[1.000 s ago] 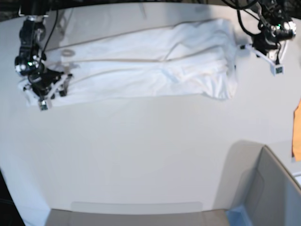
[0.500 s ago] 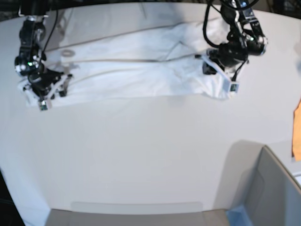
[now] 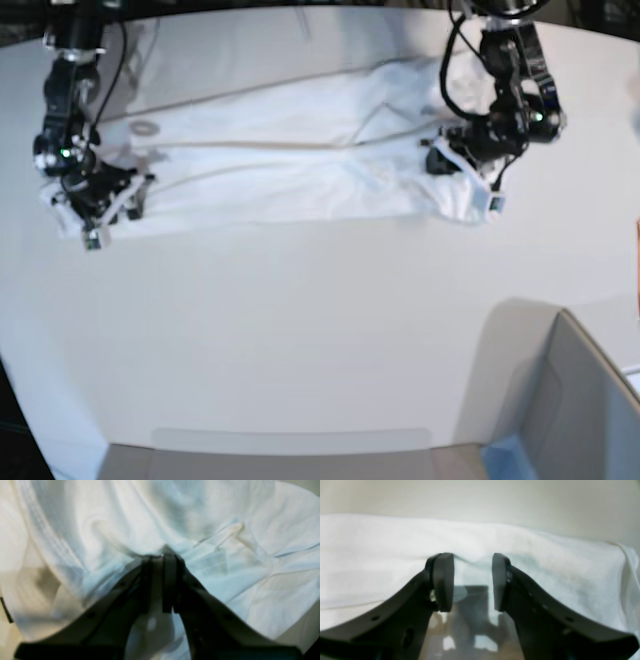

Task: Layout the t-shirt on the table in an organized manner, then fold the t-shirt properly
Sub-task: 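Fold the other side over toward the first fold with both grippers, then pull the folded strip taut with both grippers to flatten it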

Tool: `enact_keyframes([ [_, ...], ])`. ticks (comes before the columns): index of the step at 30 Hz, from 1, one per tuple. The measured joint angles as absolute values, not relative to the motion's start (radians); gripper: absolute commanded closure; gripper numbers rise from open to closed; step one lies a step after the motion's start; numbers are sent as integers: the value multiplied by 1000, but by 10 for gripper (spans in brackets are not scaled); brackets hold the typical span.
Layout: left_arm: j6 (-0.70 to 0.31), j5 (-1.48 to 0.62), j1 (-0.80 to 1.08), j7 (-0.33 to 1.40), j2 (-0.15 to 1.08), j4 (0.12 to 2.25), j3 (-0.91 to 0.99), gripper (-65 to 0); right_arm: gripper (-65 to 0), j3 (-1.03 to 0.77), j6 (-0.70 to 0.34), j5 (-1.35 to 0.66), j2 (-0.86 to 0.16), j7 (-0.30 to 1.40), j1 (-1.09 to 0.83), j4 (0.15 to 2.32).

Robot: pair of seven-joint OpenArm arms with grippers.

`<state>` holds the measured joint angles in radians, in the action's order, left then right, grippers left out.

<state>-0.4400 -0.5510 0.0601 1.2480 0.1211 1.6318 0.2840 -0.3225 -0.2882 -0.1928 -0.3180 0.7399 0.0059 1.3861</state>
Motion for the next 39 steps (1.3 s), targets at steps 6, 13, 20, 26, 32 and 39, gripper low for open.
enact_keyframes([
  [6, -434, -518, -109, 1242, 159, 1465, 284, -96, -257, -252, -284, -172, -318, 773, 144, 1289],
  [13, -427, -495, -168, 1229, 185, 1422, 282, -96, -257, -247, -284, -176, -329, 759, 163, 1263],
  [20, -434, -511, -169, 1203, 202, 1391, 282, -96, -257, -260, -293, -199, -420, 673, 70, 1303],
  [26, -434, -511, -173, 1201, 202, 1389, 281, -96, -257, -262, -280, -132, -426, 733, -34, 1530],
  [32, -431, -499, -172, 1171, 202, 1387, 282, -96, -257, -310, -286, -153, -415, 719, -165, 1700],
  [39, -432, -503, -175, 1150, 205, 1365, 284, -96, -257, -424, -281, -152, -376, 719, -230, 1682],
])
